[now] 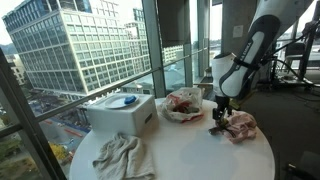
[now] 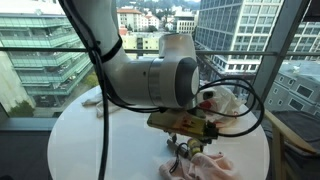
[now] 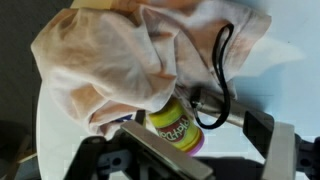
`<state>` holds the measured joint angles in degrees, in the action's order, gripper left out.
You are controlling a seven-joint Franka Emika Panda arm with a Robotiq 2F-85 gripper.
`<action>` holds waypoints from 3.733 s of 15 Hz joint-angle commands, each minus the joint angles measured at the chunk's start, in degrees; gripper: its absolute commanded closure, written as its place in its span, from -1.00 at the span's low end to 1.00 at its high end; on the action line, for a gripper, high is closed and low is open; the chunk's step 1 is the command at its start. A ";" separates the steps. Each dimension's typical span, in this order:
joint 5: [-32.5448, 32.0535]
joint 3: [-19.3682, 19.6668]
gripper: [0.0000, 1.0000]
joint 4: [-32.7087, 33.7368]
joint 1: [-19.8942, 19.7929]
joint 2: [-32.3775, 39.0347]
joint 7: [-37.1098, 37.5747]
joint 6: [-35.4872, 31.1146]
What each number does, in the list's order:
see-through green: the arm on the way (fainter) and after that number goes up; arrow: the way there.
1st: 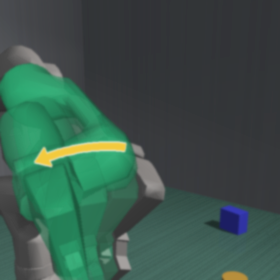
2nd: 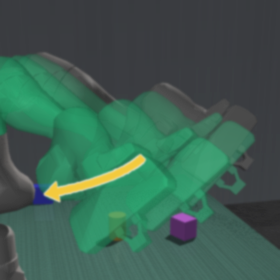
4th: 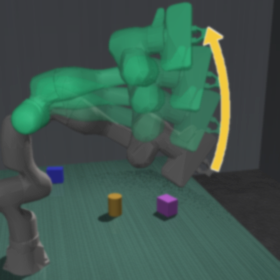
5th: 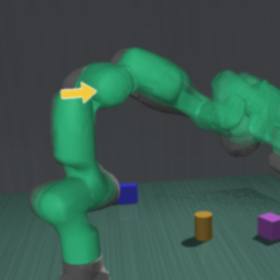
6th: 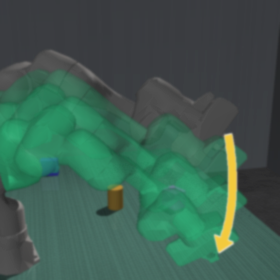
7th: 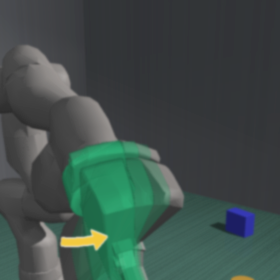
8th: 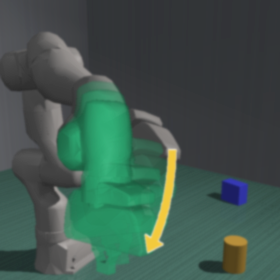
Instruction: Put the turnip plushie, the yellow container, the brown object and the peach shirt in the plastic
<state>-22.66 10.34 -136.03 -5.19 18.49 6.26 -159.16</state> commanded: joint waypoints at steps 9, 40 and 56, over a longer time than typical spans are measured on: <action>6.05 -0.96 -0.18 12.03 -2.52 11.83 -10.60 0.14; 5.19 -5.14 -0.99 23.16 8.32 5.65 -7.92 24.37; 4.27 -5.67 -1.00 7.22 -0.43 3.52 -22.76 12.62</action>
<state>-19.00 4.80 -129.86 -4.27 19.69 -14.20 -143.79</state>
